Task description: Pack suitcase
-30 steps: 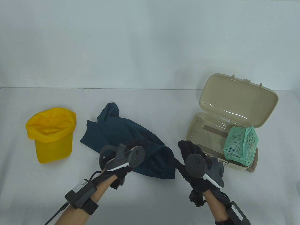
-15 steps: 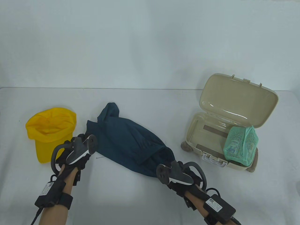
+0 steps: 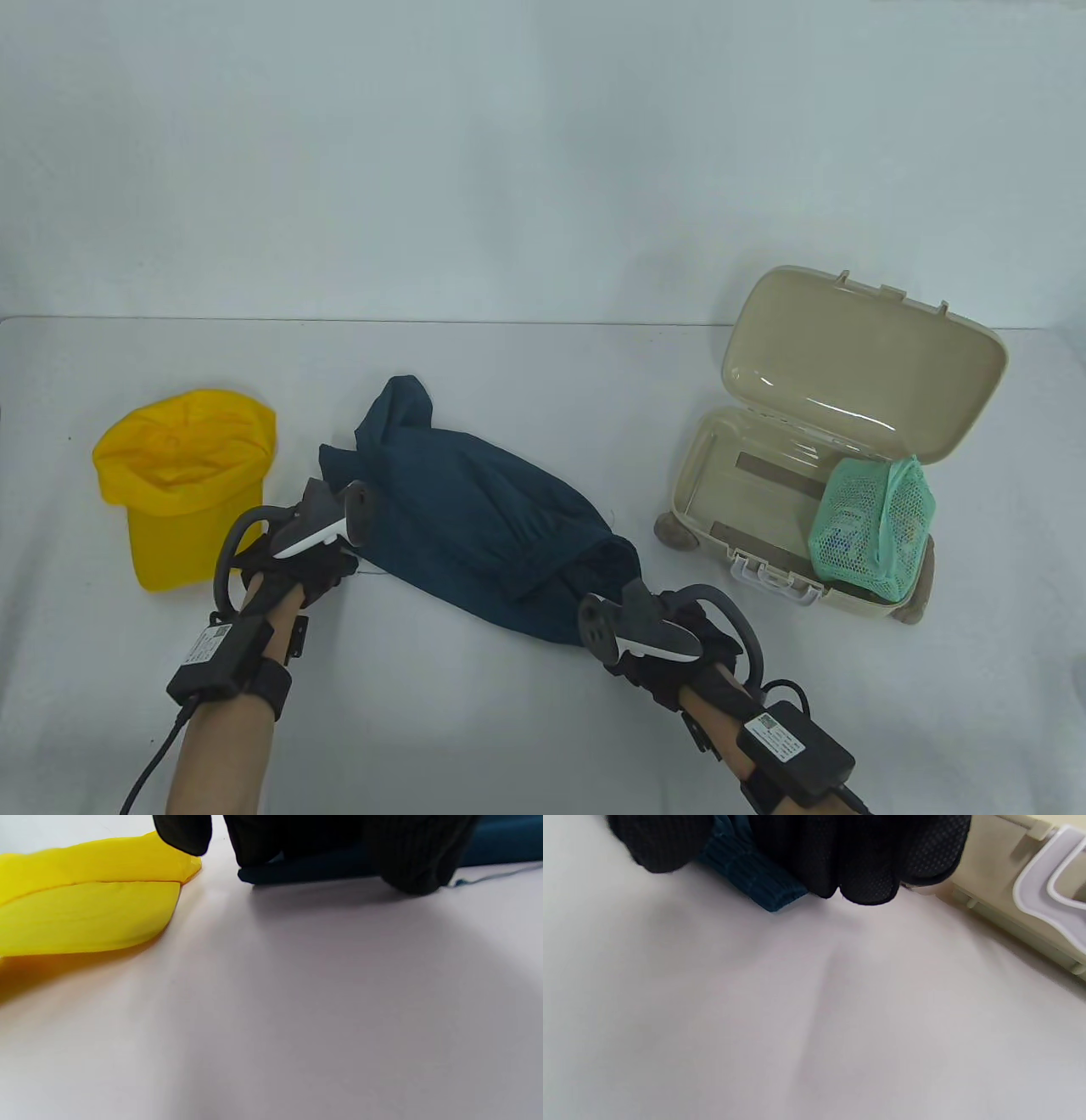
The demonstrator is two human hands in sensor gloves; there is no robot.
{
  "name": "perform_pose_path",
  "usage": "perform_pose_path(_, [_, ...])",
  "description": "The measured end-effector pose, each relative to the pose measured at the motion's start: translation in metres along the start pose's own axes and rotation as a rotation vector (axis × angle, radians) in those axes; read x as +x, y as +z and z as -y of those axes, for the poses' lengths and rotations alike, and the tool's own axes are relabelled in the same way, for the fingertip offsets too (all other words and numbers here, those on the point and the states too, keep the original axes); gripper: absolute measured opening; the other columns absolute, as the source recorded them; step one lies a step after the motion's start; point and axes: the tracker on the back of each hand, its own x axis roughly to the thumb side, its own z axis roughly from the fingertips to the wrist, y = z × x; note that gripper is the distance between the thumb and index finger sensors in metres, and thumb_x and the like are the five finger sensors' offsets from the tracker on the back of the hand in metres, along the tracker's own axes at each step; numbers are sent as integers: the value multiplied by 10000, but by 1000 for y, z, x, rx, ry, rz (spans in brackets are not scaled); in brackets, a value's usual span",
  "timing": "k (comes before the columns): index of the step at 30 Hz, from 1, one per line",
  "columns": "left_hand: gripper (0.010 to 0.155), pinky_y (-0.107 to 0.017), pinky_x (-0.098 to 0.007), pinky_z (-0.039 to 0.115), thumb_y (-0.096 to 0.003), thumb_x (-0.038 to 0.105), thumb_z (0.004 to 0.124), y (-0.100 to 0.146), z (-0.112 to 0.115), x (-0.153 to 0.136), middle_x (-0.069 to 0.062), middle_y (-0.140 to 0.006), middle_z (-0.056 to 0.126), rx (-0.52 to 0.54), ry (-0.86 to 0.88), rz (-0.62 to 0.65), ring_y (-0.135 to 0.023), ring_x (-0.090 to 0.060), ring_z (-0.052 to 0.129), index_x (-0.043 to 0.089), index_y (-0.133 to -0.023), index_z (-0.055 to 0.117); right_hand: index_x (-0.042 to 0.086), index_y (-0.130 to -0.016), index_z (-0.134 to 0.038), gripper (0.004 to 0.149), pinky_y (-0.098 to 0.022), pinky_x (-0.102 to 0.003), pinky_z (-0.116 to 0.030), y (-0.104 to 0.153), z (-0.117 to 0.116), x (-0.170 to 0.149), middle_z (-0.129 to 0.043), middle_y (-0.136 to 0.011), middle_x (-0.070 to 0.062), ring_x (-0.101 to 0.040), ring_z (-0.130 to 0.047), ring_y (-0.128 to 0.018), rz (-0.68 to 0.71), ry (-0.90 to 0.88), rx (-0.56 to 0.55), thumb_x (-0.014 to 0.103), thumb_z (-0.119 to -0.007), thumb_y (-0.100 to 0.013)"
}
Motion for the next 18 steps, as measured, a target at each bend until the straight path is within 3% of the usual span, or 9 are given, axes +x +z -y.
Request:
perform_pose_path(5, [636,-793,-477,632,-497,469,740,11,5,1,77,-1124,618,39,-58,10,-1046,-229,730,358,-1077,506,174,-1033,-573,740,-636,-499,-767,2,-5,11,-780,-986,-86,-330,-862,-891,2,132,-41,613,-704,-451])
perform_pose_path(11, [425,-695,-393,783,-503,397,760,24,10,-1,119,-897,815,96,-175,0,-766,-131,947,403,-921,686,219,-938,-675,549,-591,-437,-815,5,-5,20,-883,-859,-20,-252,-949,-778,0,203,-127,528,-704,-485])
perform_pose_path(15, [405,-667,-396,800,-502,380,762,33,9,-11,106,-863,869,41,-115,8,-727,-133,974,380,-906,746,247,-903,-736,479,-562,-403,-836,4,0,15,-924,-818,15,-217,-978,-740,-17,156,-160,482,-716,-486])
perform_pose_path(18, [417,-631,-389,821,-499,390,755,45,4,-15,90,-820,900,58,-139,13,-661,-126,997,346,-913,760,270,-896,-761,466,-553,-388,-842,5,8,4,-936,-827,42,-204,-979,-751,-36,57,-175,468,-737,-475])
